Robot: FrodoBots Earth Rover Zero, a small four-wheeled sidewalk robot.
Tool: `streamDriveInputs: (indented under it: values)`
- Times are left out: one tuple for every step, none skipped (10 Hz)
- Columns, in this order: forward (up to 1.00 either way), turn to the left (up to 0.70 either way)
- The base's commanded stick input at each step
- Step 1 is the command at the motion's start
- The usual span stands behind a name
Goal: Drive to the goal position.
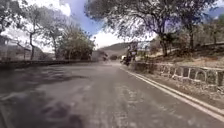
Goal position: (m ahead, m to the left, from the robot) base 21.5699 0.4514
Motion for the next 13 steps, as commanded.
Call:
streamDriveInputs:
  values:
    - [0.70, 0.20]
    - [0.70, 0.19]
    - [0.70, 0.17]
    - [0.70, 0.00]
    - [0.70, 0.00]
    - [0.70, 0.00]
    - [0.70, 0.00]
    - [0.70, 0.00]
    - [0.70, 0.00]
    - [0.70, 0.00]
    - [0.70, 0.00]
    - [0.70, 0.00]
    - [0.70, 0.00]
